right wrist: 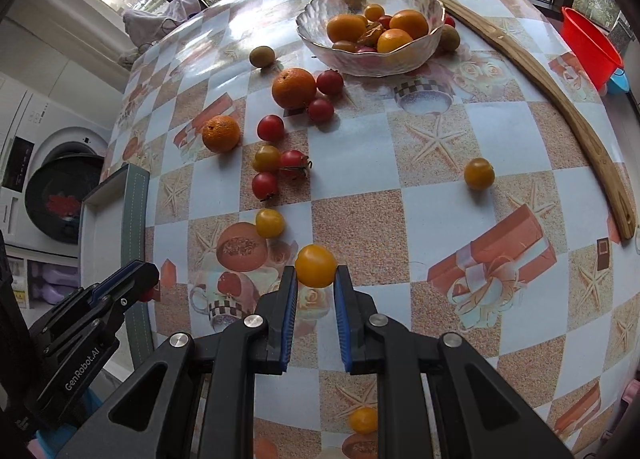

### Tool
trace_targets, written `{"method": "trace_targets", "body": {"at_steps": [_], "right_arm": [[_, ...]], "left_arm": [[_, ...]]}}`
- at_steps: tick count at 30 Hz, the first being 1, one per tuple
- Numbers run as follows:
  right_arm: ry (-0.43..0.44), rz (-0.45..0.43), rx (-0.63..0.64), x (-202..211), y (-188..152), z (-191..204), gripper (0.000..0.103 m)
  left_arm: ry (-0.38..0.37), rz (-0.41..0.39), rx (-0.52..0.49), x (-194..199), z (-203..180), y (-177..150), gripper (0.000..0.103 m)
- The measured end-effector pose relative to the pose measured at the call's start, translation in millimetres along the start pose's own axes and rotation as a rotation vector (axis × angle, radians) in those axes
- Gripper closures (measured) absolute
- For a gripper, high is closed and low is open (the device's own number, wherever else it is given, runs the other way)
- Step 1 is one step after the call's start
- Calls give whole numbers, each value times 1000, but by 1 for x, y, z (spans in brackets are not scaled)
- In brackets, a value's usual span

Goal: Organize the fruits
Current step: 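Carry both tomatoes over the white tray and open both tools to drop them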

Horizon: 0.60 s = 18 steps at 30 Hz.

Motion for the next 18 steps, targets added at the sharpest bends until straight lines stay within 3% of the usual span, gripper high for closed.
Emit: {"method": "trace_targets", "body": {"at_steps": [10, 18], "right_arm": [[109, 65, 204, -39, 10, 117, 83], [159, 122, 370, -85, 22, 212, 83]], "left_arm": [[134, -34, 152, 14, 99, -8, 85], [247, -12, 250, -4, 174, -18, 85]]}}
Point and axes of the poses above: each gripper's, at about its wrist camera, not at the fingertips, and x roughly against the way its jaws point, z to its left, y to its top, the point moved 2 cm from there along -x, roughly the way its jaws point, and after that the axes turned 4 degrees about y, right-handed, at the moved point
